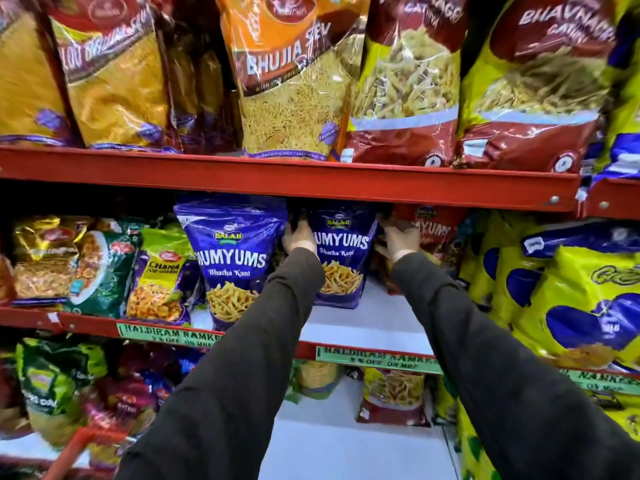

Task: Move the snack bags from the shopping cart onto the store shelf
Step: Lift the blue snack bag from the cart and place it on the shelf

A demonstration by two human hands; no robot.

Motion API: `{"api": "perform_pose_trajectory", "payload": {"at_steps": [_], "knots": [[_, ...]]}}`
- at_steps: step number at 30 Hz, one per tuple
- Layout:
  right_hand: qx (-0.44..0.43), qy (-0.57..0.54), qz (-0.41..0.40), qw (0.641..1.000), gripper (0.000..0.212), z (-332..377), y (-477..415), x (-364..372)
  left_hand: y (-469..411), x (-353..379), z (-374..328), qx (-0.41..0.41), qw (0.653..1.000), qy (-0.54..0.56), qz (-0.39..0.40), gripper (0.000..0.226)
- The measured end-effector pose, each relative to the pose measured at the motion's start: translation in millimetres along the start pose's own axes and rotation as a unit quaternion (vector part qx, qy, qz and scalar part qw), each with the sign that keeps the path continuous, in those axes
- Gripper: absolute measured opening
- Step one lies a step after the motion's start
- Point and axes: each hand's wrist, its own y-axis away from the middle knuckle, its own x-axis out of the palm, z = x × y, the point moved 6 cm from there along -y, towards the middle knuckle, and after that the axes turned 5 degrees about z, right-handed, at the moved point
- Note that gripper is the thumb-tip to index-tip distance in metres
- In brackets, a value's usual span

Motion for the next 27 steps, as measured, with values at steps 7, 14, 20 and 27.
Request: {"api": "perform_pose_trajectory", "payload": {"at_steps": [7, 14, 20, 27], "knots": [[-0.010, 0.040, 0.028, 0.999, 0.022, -33.6, -3.6, -8.7, -12.1, -14.3, 24.6, 0.029, 0.989, -0.126, 0.070, 0.056], [0.176, 0.063, 0.121, 0.975, 0.070, -128.4, 19.6, -19.6, 11.5, -51.3, 106.5, -0.104, 0.974, -0.139, 0.149, 0.074], [0.128, 0.077, 0.116, 0.982, 0.064, -128.9, 40.3, -21.1, 33.3, -67.4, 97.9, -0.065, 0.966, -0.187, 0.165, 0.084], [0.074, 0.142, 0.112, 0.981, 0.064, -122.6, 80.1, -28.4, 67.9, -89.5, 87.2, -0.043, 0.965, -0.183, 0.181, 0.086]]}}
